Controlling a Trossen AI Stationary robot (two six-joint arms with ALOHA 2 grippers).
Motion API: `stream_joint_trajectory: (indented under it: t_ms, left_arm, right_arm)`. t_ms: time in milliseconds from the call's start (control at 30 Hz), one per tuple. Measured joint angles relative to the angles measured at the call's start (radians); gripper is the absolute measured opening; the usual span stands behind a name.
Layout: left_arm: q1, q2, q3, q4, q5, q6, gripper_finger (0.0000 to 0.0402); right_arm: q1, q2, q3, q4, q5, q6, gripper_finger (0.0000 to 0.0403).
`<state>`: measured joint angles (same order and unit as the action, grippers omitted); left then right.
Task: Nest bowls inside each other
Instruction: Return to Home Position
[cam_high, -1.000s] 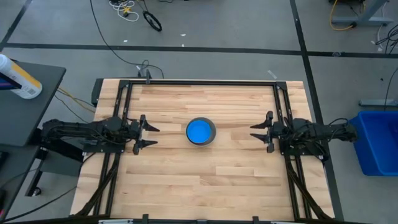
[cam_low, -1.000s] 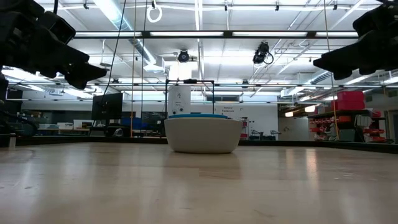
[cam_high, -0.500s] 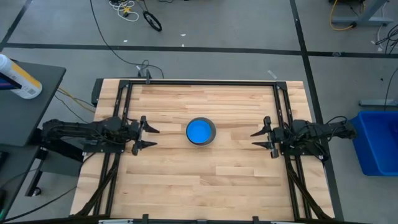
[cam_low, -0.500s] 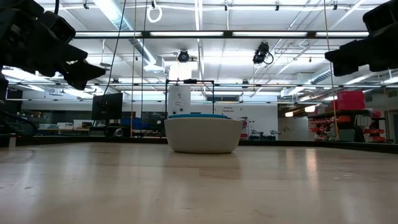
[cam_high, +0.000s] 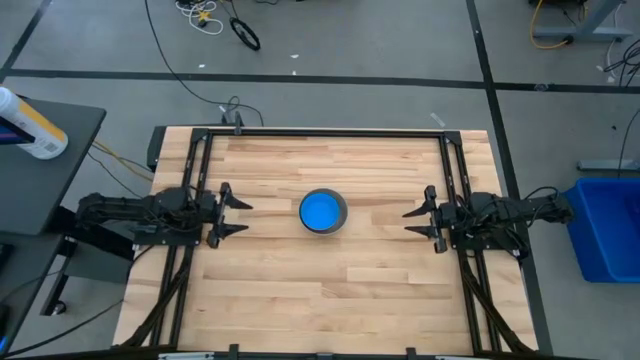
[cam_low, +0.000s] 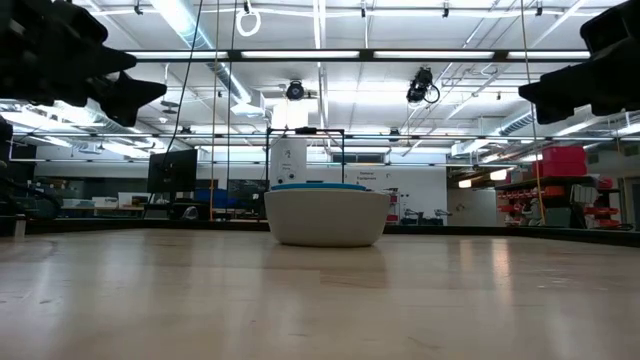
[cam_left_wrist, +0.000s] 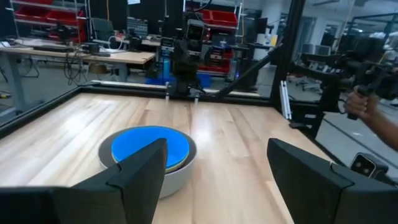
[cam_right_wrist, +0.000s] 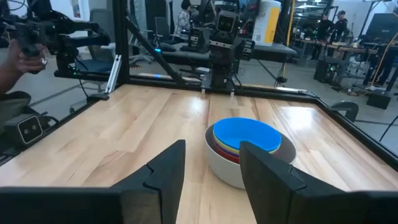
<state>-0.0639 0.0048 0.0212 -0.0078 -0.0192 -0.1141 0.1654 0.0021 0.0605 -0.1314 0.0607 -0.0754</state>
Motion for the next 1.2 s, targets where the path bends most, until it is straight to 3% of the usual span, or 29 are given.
stream_joint_trajectory:
  t_ms: [633, 1000, 1200]
  left_arm:
    - [0.0, 0.005, 0.0, -0.011, 0.003, -0.035, 0.0283]
    - [0.0, 0.07, 0.0, -0.012, 0.003, -0.039, 0.0284]
    - [0.0, 0.065, 0.0, -0.011, 0.002, -0.043, 0.0284]
  right_arm:
    - [0.0, 0.0, 0.0, -0.002, -0.01, 0.038, 0.0161]
    - [-0.002, 0.0, 0.0, 0.001, 0.022, -0.018, 0.016]
    - [-0.057, 0.0, 0.0, 0.02, 0.168, -0.061, 0.0161]
